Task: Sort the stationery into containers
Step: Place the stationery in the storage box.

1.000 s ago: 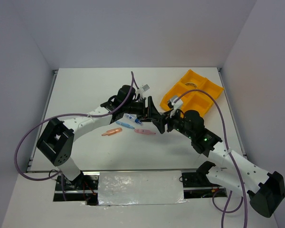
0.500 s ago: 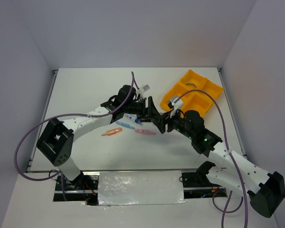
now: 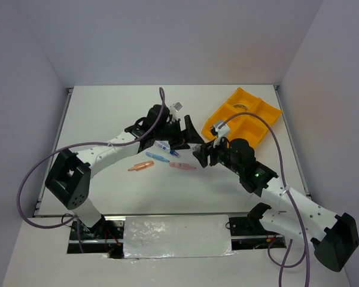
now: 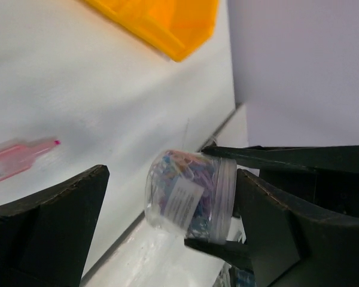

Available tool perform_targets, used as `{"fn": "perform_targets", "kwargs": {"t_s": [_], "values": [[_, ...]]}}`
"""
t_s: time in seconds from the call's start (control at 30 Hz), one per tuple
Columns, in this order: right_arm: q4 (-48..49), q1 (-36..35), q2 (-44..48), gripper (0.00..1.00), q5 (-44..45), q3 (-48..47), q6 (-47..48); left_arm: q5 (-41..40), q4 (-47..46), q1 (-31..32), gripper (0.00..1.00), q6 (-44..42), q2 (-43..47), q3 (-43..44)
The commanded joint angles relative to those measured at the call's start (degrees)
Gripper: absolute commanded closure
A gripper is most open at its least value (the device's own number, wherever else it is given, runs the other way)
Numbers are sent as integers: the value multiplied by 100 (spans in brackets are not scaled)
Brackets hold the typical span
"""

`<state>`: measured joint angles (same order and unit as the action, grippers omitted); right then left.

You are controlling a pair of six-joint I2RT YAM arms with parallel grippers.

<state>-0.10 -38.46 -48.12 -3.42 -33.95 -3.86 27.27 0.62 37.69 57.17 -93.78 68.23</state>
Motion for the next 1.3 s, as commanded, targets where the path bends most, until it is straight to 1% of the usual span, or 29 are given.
{"fn": "perform_targets", "kwargs": {"t_s": [0.0,0.03,0.07,0.1,0.17,0.23,0.27,0.37,0.4,0.43,0.47,0.5,0.53,0.57,0.6,0.63,0.67,0.73,0.77,0.8,0.83,0.9,0.93,1.03,1.17,1.27], "values": [[72,-30,-250,100,675,-93,-159,-1220,665,-209,1,-161,430,323],[54,-13,-312,100,824,-163,-272,-2059,1085,-236,1,-205,570,427],[54,5,-443,100,1095,-190,-343,-2502,1341,-271,1,-249,632,498],[54,48,-496,100,1246,-217,-422,-3177,1527,-358,1,-267,702,551],[54,197,-558,100,1475,-278,-598,-3744,1974,-473,1,-276,930,604],[-94,443,-681,100,1633,-357,-782,-4009,2003,-710,1,-276,1298,386],[-139,758,-751,100,1625,-488,-835,-4106,2064,-772,1,-320,1414,315],[-481,1400,-1155,100,1783,-980,-1143,-4360,2301,-860,1,-583,1913,244],[-561,1924,-1295,100,1810,-1138,-1196,-4370,2493,-843,1,-767,2064,235],[-883,2191,-1662,100,1940,-1340,-1449,-4335,2539,-825,1,-864,2204,209],[-965,2681,-1866,100,2072,-1812,-1521,-4196,2565,-773,1,-1091,2528,113],[-1035,2877,-2085,100,2117,-2034,-1574,-4151,2600,-737,1,-1224,2679,68],[-1219,3018,-2540,100,2413,-2523,-1774,-4107,2818,-694,1,-1356,2924,59],[-1212,3141,-2762,100,2477,-2720,-1802,-4028,2995,-615,1,-1644,3014,77],[-1194,3351,-2973,100,2565,-2913,-1846,-3932,3510,-597,1,-1804,3101,120],[-1229,3449,-3436,100,2714,-3333,-1873,-3844,3785,-570,1,-1962,3276,286],[-1334,3520,-3667,100,2950,-3581,-1890,-3843,4031,-457,1,-2251,3400,322],[-1580,3731,-4098,100,3224,-4220,-1943,-4184,4531,-386,1,-2490,3890,314],[-1564,3792,-4431,100,3242,-4373,-1926,-4307,4656,-377,1,-2691,4050,271],[-1572,4002,-4591,100,3216,-4644,-1934,-4605,4771,-377,1,-2806,4208,174],[-1581,4074,-4749,100,3164,-4768,-1926,-4721,4902,-377,1,-2990,4488,86],[-1721,4188,-5222,100,3154,-5041,-1952,-4984,4825,-386,1,-3167,4727,-177],[-1870,4249,-5356,100,3163,-5277,-1952,-5072,4755,-385,1,-3185,4902,-465],[-1819,4355,-5620,100,3085,-5402,-1873,-5004,4403,-394,1,-3221,5044,-958],[-1783,4513,-5735,100,2892,-5376,-1882,-4871,4087,-394,1,-3142,4861,-1355],[-1801,4531,-5875,100,2803,-5367,-1829,-4889,4095,-403,1,-3150,4641,-1329]]}}
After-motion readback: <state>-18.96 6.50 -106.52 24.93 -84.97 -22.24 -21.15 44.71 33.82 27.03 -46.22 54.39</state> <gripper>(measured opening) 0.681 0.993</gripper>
